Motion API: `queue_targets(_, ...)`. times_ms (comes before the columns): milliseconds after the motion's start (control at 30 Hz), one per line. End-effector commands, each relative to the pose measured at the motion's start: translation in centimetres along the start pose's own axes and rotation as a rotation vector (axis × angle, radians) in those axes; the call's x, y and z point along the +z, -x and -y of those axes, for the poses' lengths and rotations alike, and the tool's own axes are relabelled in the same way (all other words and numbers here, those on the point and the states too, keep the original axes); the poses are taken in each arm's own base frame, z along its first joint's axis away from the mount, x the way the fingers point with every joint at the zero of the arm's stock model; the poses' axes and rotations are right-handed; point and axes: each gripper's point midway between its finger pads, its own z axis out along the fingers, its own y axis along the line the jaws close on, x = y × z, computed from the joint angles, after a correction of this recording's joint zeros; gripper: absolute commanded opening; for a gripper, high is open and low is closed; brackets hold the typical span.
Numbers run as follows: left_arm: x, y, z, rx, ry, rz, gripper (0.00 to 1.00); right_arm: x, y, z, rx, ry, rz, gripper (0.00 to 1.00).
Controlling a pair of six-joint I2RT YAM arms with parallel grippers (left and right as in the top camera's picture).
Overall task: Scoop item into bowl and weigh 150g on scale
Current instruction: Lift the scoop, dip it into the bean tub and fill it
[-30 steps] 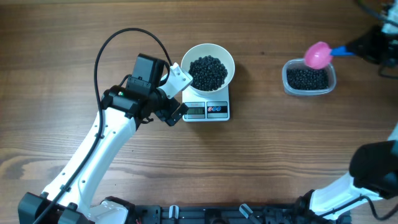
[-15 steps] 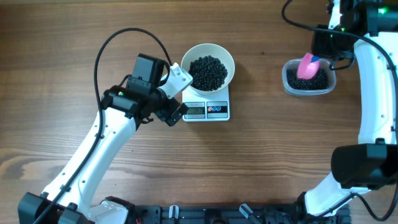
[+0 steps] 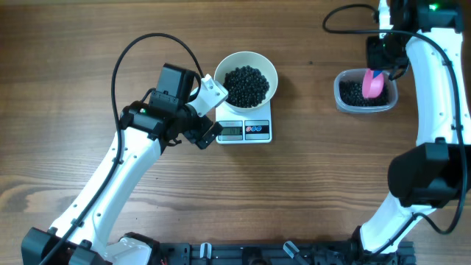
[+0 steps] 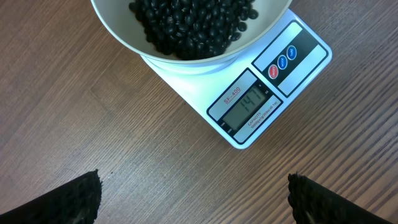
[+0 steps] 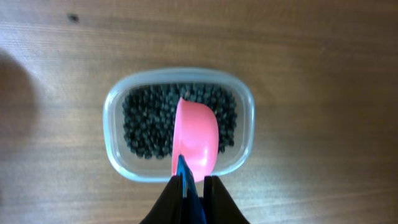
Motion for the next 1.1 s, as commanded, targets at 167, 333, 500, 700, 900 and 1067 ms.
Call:
queue_targets(167,-0.2,0.0,0.1,0.016,-0.01,0.01,1.0,2.9,-1.5,1.4,-0.051,-0.118,-0.129,0.04)
queue_targets(333,-0.2,0.0,0.1,0.016,-0.01,0.01,1.0,2.8,-1.4,1.7,-0.06,-0.152,-0.132,0.04)
queue_targets(500,-0.2,0.0,0.1,0.016,-0.01,0.01,1.0,3.0,-0.8,1.4,-0.097,-0.151,-0.109,0.04)
queue_targets(700,-0.2,0.0,0.1,0.016,-0.01,0.01,1.0,4.5,-1.9,1.2,-0.149,-0.153,-0.155,0.04)
queue_targets(900,-0.2,0.0,0.1,0.016,-0.01,0.01,1.0,6.0,-3.0,-0.6,-0.177,-0.058,-0.182,0.04)
queue_targets(1067,-0.2,0.0,0.1,0.016,-0.01,0.01,1.0,5.9,-2.6,-4.1,-0.183,0.137,-0.144,0.04)
